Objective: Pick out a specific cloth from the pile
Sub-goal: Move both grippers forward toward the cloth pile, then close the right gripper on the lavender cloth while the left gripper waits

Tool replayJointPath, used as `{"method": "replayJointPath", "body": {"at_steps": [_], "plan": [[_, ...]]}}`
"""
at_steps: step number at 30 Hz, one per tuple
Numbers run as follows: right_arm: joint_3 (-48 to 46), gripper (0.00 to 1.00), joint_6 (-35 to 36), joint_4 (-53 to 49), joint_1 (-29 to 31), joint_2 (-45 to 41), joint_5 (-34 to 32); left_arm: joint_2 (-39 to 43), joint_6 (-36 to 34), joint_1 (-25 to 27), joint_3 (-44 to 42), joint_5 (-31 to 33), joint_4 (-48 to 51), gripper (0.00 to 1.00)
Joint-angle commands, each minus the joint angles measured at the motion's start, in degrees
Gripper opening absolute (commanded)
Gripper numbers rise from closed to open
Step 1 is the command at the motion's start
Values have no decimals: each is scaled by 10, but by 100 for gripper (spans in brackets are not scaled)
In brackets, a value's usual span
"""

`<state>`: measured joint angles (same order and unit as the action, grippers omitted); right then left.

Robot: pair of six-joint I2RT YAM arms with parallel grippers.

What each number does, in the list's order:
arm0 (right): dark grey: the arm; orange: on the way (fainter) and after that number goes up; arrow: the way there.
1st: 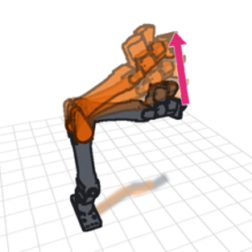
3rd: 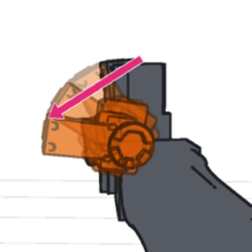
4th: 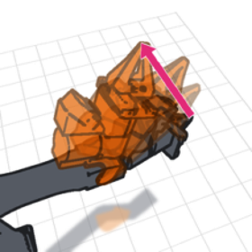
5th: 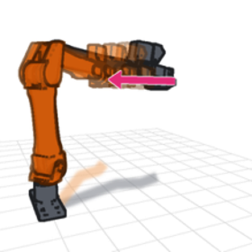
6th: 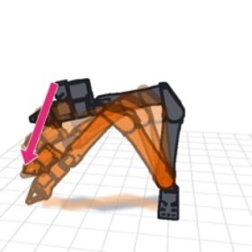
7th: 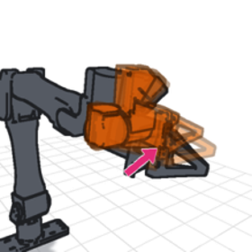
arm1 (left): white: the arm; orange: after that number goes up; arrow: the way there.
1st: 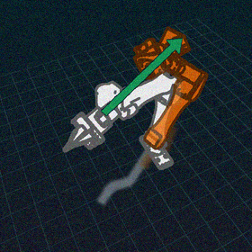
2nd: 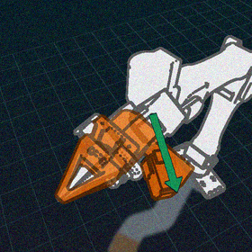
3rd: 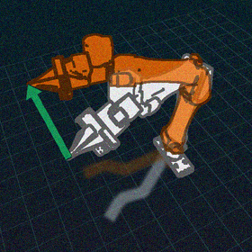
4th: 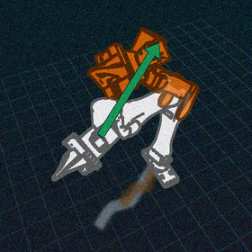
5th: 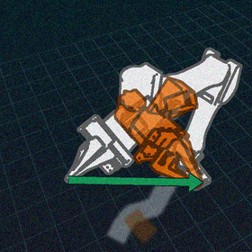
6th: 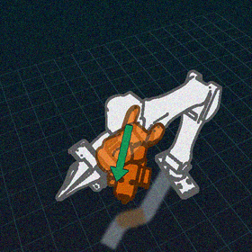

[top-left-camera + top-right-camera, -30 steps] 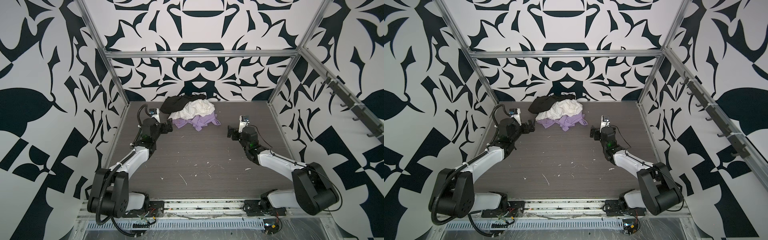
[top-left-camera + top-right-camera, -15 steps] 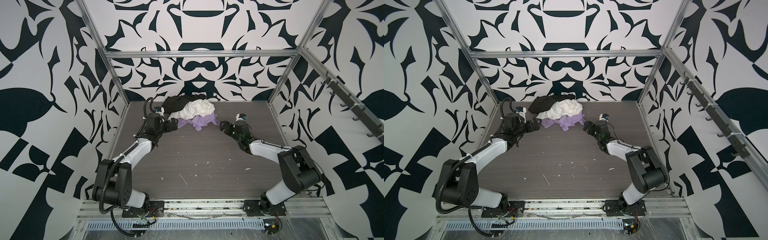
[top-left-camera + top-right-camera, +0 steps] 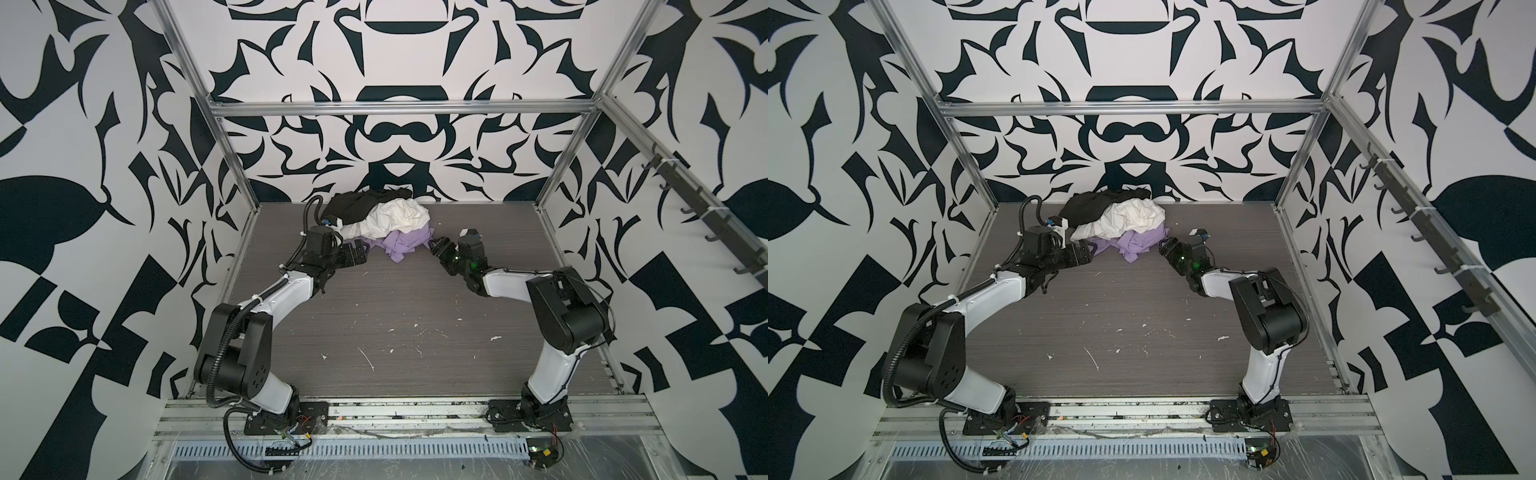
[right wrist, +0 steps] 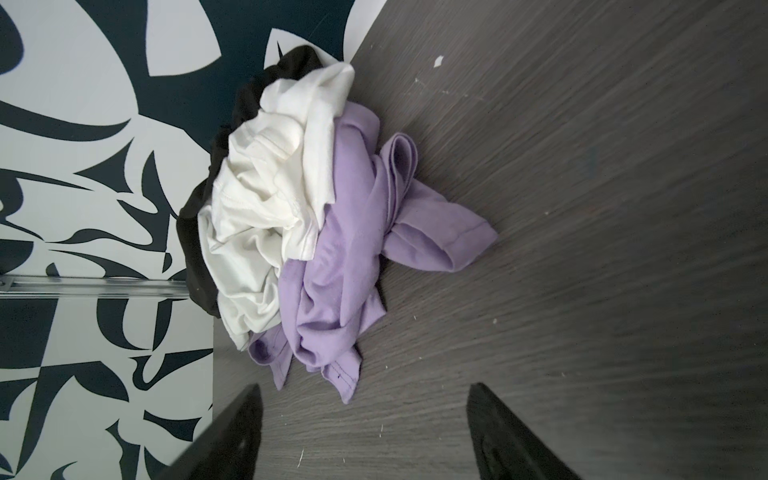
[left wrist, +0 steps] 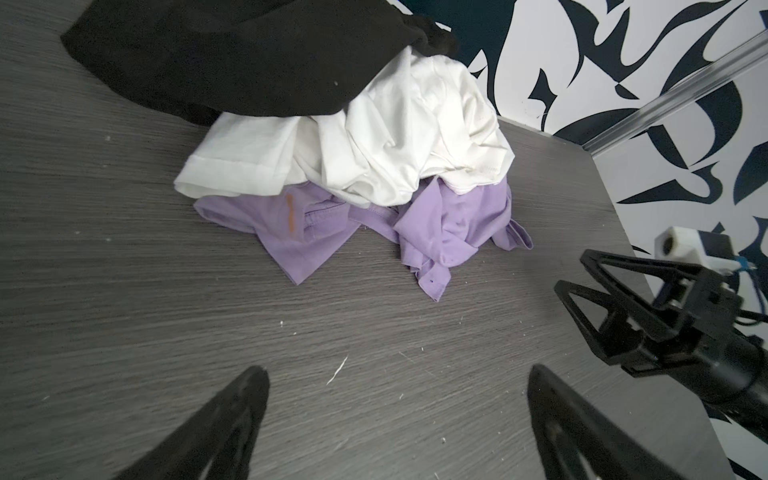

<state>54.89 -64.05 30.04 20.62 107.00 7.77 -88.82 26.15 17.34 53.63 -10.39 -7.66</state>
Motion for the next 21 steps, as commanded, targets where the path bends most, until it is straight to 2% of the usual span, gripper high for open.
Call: {"method": "replayJointPath", "body": {"at_steps": [1,5,7,10,21], "plan": [[37,72,-53,26,5,9,24,-13,14,3,19,-17,4,100],[61,67,-53,9,10,26,13,-20,21,3,23,-28,3,100],[74,59,-56,1,11,37,11,-24,25,3,25,-33,3,100],[92,54,-67,1,13,57,16,-27,26,4,28,-37,4,100],[143,47,-52,-21,14,94,17,-35,29,3,33,-44,7,100]]}}
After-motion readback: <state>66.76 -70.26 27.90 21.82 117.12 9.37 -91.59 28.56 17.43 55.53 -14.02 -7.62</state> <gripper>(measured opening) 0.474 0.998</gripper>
